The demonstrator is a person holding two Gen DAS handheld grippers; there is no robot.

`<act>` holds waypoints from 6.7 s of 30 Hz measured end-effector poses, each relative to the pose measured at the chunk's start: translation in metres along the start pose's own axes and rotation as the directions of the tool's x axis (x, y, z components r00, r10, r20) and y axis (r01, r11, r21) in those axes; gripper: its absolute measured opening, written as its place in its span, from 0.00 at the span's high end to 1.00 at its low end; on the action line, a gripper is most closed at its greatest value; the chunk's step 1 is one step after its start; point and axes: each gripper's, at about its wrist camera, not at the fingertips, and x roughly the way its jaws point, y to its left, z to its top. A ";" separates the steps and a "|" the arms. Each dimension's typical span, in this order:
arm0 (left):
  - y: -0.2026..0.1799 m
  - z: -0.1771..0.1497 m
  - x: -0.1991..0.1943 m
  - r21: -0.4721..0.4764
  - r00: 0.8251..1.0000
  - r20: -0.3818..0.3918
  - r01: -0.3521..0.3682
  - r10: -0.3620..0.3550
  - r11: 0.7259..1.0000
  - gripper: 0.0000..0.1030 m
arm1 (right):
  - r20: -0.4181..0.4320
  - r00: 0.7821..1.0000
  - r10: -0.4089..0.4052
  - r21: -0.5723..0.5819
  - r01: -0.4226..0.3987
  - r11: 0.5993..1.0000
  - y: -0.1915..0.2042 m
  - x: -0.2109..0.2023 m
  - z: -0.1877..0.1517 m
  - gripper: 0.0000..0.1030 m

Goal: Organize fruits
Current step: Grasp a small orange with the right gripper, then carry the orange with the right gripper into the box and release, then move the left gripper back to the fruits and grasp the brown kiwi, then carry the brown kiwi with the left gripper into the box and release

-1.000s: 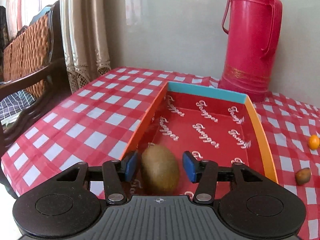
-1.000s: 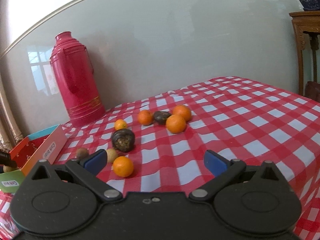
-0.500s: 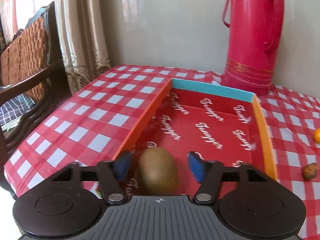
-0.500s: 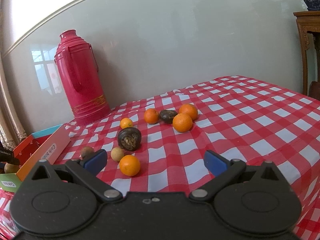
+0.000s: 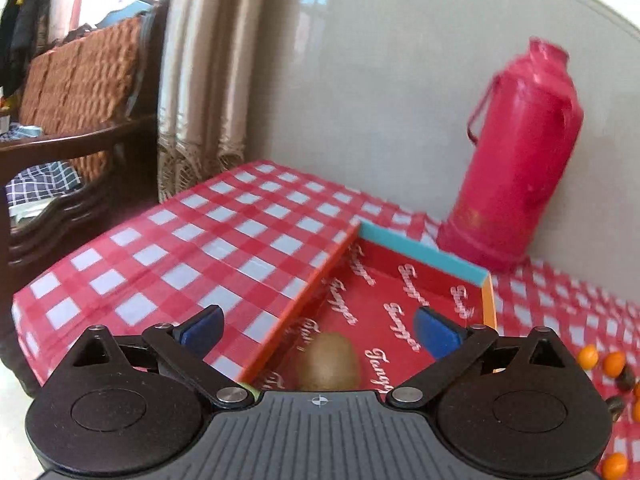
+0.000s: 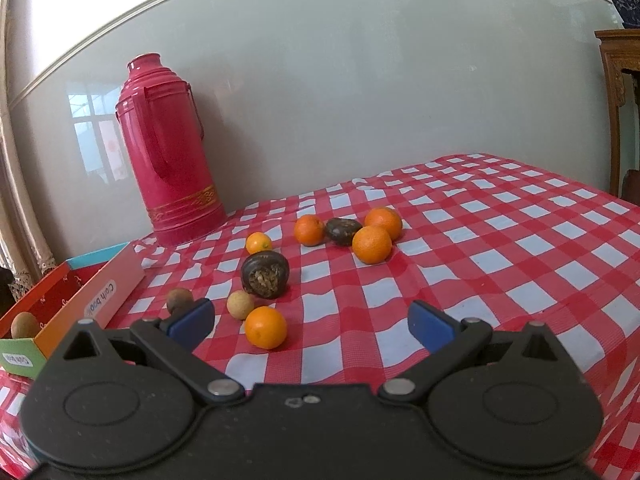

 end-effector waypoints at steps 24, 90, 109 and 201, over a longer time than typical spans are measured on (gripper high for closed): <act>0.052 -0.061 -0.044 0.048 0.980 0.173 -0.108 0.098 0.993 0.00 | -0.185 0.983 0.024 -0.124 -0.048 0.991 0.030 0.065 0.000 0.70; 0.079 -0.075 -0.062 0.056 0.938 0.258 -0.253 0.231 0.966 0.00 | -0.035 0.962 0.269 -0.356 -0.264 0.897 0.150 0.033 0.016 0.06; -0.088 -0.102 -0.081 0.445 0.952 0.262 0.027 -0.159 0.895 0.00 | 0.117 0.987 -0.109 -0.050 0.115 0.992 -0.010 0.015 0.022 0.05; -0.202 -0.102 0.022 0.443 0.922 -0.179 0.387 -0.344 0.809 0.71 | 0.086 0.985 -0.149 0.050 0.145 0.988 -0.053 0.011 0.021 0.05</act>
